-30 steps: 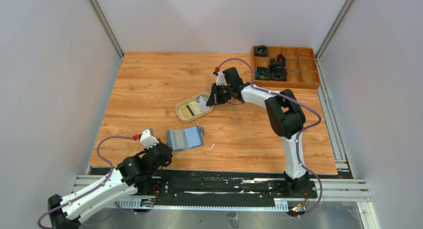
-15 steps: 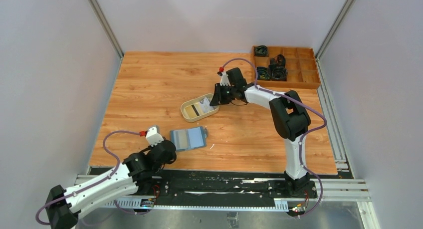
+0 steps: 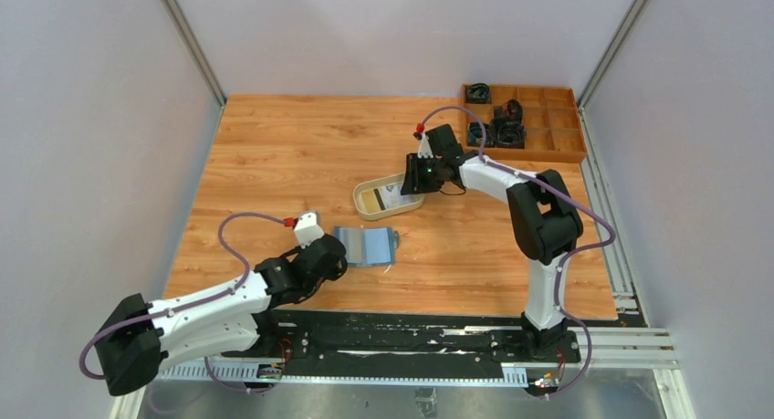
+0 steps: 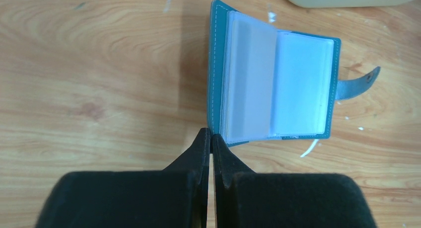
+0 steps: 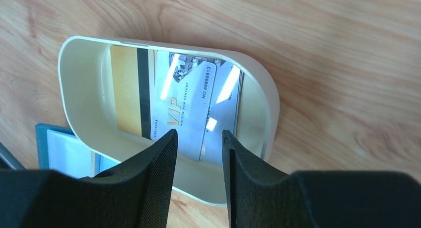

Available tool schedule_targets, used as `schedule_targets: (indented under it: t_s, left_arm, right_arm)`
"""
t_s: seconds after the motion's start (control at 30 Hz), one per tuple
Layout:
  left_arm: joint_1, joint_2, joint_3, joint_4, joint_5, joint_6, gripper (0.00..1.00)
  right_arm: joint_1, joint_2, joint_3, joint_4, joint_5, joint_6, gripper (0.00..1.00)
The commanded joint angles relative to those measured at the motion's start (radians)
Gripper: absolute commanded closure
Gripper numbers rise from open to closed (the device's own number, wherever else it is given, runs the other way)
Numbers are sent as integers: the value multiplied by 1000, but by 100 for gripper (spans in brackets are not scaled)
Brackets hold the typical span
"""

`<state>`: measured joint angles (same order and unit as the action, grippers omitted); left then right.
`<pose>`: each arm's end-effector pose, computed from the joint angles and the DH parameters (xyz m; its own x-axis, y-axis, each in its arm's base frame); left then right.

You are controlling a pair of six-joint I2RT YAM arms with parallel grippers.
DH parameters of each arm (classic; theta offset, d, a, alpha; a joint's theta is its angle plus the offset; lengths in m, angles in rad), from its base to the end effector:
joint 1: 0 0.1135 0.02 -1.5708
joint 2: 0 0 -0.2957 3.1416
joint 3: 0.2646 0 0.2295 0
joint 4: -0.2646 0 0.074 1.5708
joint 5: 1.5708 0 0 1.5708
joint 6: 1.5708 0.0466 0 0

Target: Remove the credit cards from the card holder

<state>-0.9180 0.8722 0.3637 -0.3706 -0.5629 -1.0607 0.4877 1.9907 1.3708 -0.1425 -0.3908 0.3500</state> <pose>0.0956 -0.0841 0.1972 -0.6343 -0.3855 -0.6701 -0.1812 0.9168 -0.3560 0.3807 0.2220 0.2228 -0.8052 -0.0682 -0.5891 -0.4264 0.7570 0.4951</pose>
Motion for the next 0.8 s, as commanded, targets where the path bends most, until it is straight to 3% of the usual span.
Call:
schedule_targets:
  t_s: [0.0,0.43,0.77]
  left_arm:
    - [8,106,83,106,31,77,100]
    - [8,387,217,234,133,176,100]
    - [8,436,219,280,158,173,100]
  right_arm:
    - [-46,-58,-66,-88,92,-2,58]
    - [-111,-221,-149,-124,171,-59,57]
    - [-8,-187,-38,-181,235,-134,34]
